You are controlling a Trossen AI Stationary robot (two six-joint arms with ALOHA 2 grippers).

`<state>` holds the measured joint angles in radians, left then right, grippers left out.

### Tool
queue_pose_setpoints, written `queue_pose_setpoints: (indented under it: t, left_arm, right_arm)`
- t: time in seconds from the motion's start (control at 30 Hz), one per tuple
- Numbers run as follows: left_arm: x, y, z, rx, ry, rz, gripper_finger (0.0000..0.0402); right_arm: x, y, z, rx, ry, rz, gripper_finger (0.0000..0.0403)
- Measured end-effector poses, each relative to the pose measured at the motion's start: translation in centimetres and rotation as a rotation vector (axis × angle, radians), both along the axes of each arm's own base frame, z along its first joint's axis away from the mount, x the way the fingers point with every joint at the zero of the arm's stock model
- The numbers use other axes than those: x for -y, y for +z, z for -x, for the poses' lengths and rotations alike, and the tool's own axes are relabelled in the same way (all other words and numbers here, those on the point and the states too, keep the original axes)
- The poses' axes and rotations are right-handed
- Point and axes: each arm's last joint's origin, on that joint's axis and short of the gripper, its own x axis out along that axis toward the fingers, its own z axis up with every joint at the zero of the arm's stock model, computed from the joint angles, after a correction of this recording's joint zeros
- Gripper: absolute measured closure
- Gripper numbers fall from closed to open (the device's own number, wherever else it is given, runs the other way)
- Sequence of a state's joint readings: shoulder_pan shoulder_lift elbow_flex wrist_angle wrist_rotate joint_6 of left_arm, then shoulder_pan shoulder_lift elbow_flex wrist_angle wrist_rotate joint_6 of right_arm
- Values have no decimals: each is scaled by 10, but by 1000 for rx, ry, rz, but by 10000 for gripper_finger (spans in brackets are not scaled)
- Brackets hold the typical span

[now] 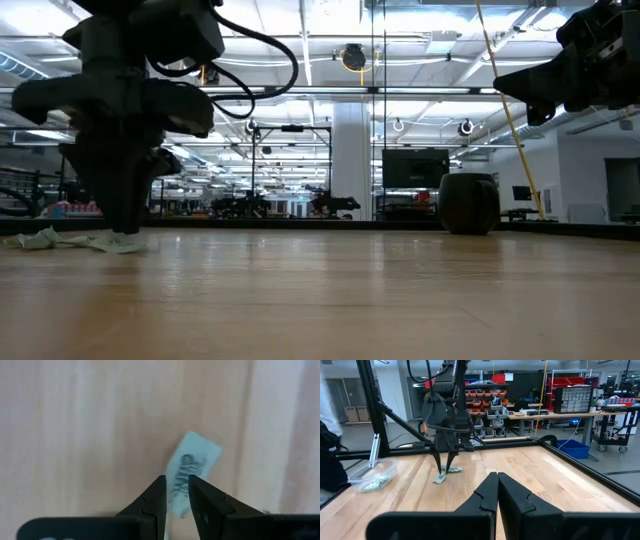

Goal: Pick and place Stevia / Truvia into bins
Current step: Put the stevia packet into the left transparent container

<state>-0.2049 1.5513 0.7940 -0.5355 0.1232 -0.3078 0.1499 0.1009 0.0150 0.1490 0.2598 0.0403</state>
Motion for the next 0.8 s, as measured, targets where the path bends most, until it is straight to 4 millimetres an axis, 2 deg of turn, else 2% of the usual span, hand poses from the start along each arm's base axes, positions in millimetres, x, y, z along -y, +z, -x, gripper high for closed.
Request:
queue_pose_setpoints:
  t: [0.13, 0.47, 0.8]
  left_arm:
    - [1, 0, 0, -9, 2, 27, 316]
    - [-5, -3, 9, -90, 83, -107, 316]
    - [-5, -2, 5, -49, 109, -122, 316]
  right_arm:
    - [0, 0, 0, 0, 0, 0, 399]
    - [0, 0, 0, 0, 0, 0, 399]
    - [0, 0, 0, 0, 0, 0, 399]
